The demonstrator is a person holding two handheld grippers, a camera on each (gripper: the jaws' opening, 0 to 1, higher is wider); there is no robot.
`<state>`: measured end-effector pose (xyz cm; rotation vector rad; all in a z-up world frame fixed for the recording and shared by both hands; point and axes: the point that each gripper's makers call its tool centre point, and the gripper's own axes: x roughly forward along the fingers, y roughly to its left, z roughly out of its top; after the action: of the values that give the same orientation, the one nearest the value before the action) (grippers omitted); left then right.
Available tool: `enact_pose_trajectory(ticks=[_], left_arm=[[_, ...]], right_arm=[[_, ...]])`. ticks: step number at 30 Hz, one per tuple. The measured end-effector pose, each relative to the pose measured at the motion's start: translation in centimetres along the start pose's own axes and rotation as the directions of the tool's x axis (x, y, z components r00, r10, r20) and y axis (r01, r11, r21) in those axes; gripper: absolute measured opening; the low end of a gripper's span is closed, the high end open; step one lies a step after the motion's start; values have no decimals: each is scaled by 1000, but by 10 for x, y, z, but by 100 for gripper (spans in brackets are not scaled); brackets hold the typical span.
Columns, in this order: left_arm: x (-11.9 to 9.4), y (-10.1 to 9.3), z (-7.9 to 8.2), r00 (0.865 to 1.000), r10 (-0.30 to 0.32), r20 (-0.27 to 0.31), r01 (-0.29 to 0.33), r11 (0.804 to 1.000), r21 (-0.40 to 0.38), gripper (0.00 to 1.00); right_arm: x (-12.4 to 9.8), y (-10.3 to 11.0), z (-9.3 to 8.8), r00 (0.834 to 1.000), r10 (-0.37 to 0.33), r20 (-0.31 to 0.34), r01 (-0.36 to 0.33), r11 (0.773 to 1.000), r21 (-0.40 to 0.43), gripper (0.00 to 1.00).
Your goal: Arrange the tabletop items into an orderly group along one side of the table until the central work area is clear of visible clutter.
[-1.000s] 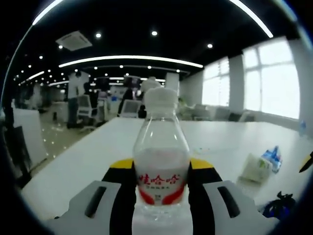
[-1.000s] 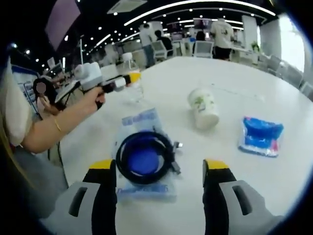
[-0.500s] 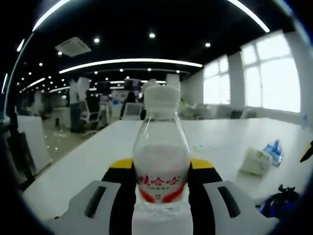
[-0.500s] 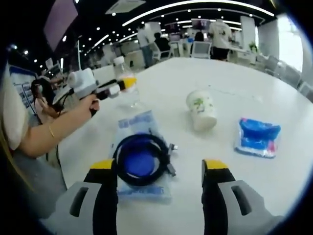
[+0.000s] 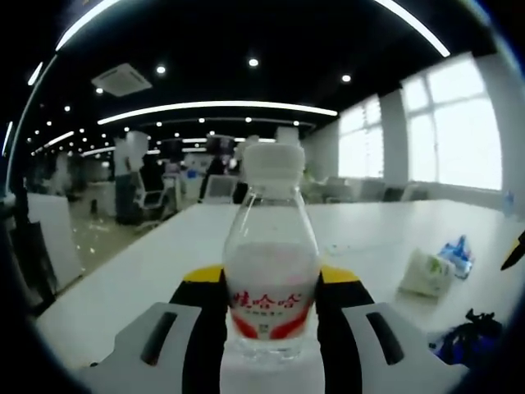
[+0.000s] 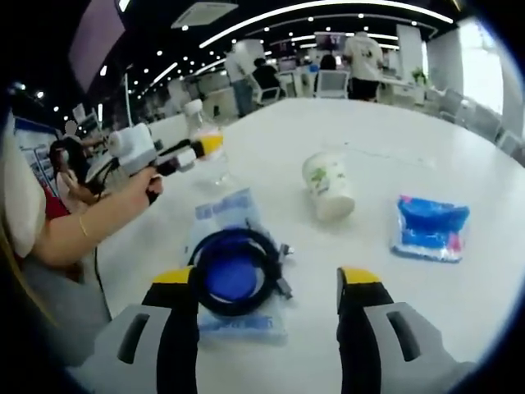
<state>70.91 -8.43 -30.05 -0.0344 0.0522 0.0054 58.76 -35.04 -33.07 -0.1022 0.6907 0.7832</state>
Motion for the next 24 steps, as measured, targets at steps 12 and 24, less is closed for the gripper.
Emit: enact_pose_trajectory(ticks=[12, 24], left_arm=[[0, 0, 0, 1000, 24, -11, -24, 1000, 19, 40], [-5, -2, 11, 999, -6, -50, 7, 1000, 25, 78]], right_arm=[[4, -13, 19, 998, -25, 54, 23, 999, 35, 70], [16, -34, 58, 989, -57, 138, 55, 998, 18, 80]])
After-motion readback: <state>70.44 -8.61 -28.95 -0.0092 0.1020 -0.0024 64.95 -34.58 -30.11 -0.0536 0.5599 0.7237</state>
